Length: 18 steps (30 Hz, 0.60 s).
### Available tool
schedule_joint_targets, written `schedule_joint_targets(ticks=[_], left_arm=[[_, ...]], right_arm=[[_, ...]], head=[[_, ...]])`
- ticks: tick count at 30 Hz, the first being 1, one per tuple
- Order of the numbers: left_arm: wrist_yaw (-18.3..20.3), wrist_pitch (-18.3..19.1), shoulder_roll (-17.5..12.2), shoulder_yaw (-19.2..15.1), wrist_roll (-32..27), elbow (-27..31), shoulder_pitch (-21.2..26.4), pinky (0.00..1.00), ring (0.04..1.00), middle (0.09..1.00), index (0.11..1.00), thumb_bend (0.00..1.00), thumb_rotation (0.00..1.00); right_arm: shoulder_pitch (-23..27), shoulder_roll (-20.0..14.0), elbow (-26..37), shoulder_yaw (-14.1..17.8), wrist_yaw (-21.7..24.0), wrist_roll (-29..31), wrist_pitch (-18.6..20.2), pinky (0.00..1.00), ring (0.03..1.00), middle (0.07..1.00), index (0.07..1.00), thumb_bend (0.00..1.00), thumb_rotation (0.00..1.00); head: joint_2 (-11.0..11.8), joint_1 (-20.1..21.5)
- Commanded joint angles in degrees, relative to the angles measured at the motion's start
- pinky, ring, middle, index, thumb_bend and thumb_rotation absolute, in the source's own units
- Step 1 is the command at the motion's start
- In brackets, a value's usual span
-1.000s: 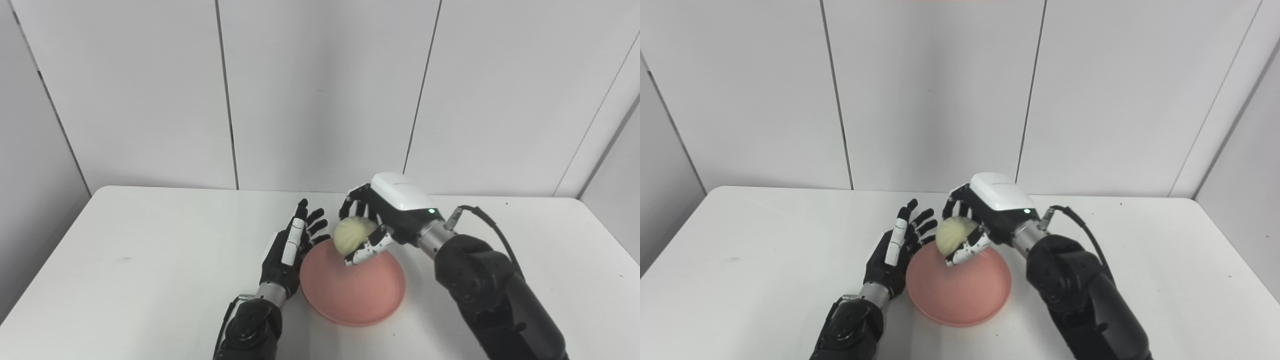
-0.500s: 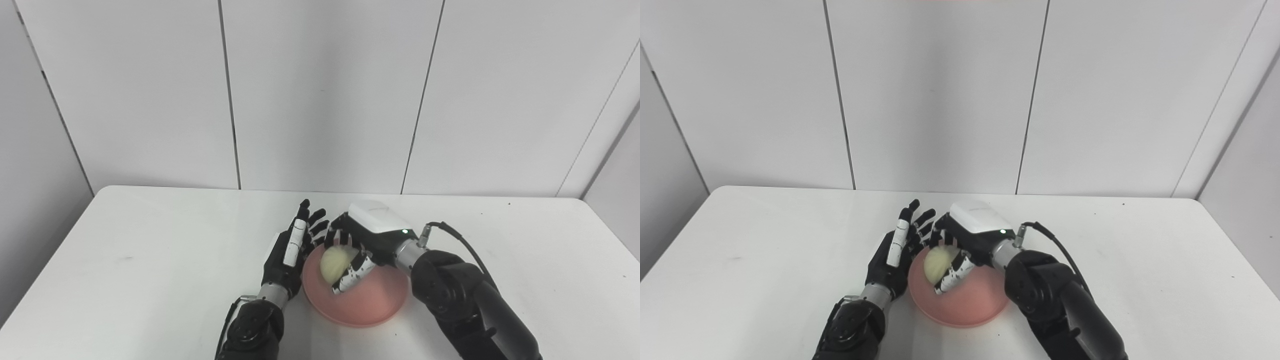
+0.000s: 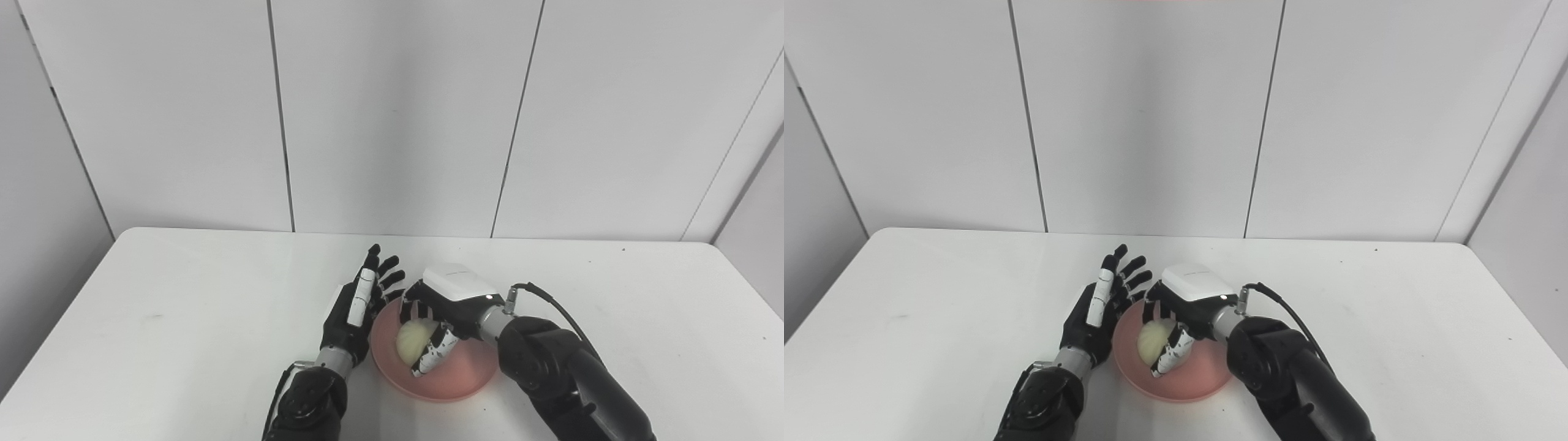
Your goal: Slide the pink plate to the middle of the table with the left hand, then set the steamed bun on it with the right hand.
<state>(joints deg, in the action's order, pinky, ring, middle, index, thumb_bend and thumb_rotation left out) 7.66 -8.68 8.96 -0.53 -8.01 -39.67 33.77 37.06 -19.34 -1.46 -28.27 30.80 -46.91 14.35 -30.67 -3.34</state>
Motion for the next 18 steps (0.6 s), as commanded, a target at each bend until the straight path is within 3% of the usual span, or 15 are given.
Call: schedule_joint_targets(ticks=[1,3,4,5,7,10,13,18], left_arm=[[-1.3,4.08,-0.19,-0.15,0.4,-2.7,-2.22,0.76,0.874,0.917,1.0,0.85,0.89],[-1.29,4.22,-0.11,-0.24,0.27,-2.53,-2.27,0.77,0.871,0.915,1.0,0.87,0.89],[-1.25,4.21,-0.09,-0.3,0.18,-2.54,-2.25,0.77,0.87,0.914,1.0,0.87,0.89],[-1.2,4.2,-0.09,-0.35,0.1,-2.55,-2.25,0.76,0.87,0.912,1.0,0.87,0.89],[-1.3,4.16,-0.18,-0.26,0.33,-2.73,-2.15,0.75,0.868,0.91,1.0,0.87,0.89],[-1.41,4.15,-0.34,-0.08,0.69,-2.71,-2.13,0.73,0.863,0.908,1.0,0.88,0.9],[-1.45,4.16,-0.41,-0.12,0.91,-2.6,-2.14,0.72,0.858,0.908,1.0,0.86,0.91],[-1.21,4.13,-0.46,-0.24,0.97,-2.4,-2.21,0.72,0.861,0.909,1.0,0.85,0.91]], right_arm=[[2.51,-0.77,0.97,-0.11,0.61,-1.67,-0.41,0.25,0.347,0.448,0.492,0.52,0.15],[2.43,-1.2,1.11,-0.19,0.79,-2.15,-0.88,0.36,0.465,0.552,0.494,0.52,0.15],[2.34,-1.4,1.24,-0.15,0.8,-2.28,-1.1,0.41,0.515,0.596,0.519,0.6,0.18],[2.28,-1.57,1.27,-0.14,0.78,-2.43,-1.29,0.5,0.61,0.67,0.593,0.82,0.25],[2.35,-1.89,1.28,-0.31,0.96,-2.99,-1.55,0.59,0.668,0.709,0.62,0.9,0.29],[2.72,-2.51,1.53,-0.93,1.56,-4.31,-1.95,0.87,0.783,0.768,0.672,0.98,0.37],[3.07,-3.08,1.77,-1.28,3.08,-4.79,-2.0,0.98,0.847,0.816,0.725,1.0,0.43],[3.33,-3.96,2.57,-0.94,5.56,-4.14,-2.14,1.0,0.877,0.844,0.766,1.0,0.49]], head=[[-0.01,-0.08],[-0.06,-0.08],[-0.08,-0.07],[-0.09,0.0],[-0.12,0.06],[-0.11,0.08],[-0.13,0.09],[-0.22,0.16]])
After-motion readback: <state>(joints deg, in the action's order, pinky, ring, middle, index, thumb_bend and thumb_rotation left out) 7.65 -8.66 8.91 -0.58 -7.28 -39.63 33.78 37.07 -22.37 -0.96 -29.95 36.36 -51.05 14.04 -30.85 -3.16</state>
